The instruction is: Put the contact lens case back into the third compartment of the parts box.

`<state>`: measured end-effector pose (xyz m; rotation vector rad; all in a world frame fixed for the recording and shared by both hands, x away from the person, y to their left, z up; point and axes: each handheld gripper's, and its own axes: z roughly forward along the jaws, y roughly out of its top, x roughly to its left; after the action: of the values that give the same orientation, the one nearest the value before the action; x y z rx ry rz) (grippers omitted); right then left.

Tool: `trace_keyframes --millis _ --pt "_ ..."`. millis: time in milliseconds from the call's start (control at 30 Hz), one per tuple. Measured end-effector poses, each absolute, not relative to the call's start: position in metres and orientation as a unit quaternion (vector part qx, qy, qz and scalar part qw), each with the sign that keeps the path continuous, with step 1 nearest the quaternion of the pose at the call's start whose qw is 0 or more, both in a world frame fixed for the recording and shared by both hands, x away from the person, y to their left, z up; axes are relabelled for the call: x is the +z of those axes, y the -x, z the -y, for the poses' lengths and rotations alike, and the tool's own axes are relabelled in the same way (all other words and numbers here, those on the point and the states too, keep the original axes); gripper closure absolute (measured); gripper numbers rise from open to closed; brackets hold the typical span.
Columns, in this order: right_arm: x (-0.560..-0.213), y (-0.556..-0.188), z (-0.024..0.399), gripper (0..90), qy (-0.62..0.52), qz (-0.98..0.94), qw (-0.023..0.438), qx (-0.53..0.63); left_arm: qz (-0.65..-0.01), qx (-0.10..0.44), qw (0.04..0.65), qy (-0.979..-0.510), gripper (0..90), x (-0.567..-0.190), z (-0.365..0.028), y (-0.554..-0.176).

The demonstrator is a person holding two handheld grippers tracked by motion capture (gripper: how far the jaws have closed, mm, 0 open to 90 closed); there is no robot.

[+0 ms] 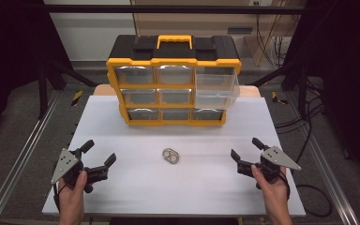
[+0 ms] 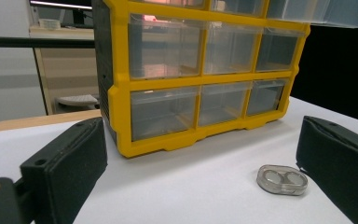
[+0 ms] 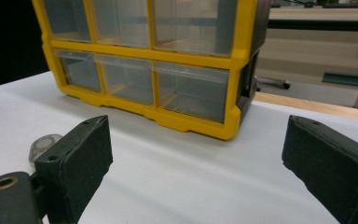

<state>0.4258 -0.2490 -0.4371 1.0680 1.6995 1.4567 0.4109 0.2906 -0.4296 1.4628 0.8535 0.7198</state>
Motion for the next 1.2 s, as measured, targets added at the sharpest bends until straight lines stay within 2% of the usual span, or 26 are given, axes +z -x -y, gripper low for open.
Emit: trace_keyframes --millis 400,500,1200 --pt "-0.435 -0.43 0.24 7.2 -0.445 -0.667 0.282 0.527 -0.366 0.309 0.604 -0.637 1.4 -0.43 -0.287 -0.412" --pt "-0.434 -0.432 0.231 8.7 -0.459 -0.676 0.254 0.518 -0.368 0.311 0.603 -0.636 1.4 -0.43 -0.288 -0.412" --pt "-0.437 -0.458 0.142 7.6 -0.403 -0.803 0.158 0.409 -0.372 0.316 0.601 -0.633 1.4 -0.431 -0.288 -0.411"
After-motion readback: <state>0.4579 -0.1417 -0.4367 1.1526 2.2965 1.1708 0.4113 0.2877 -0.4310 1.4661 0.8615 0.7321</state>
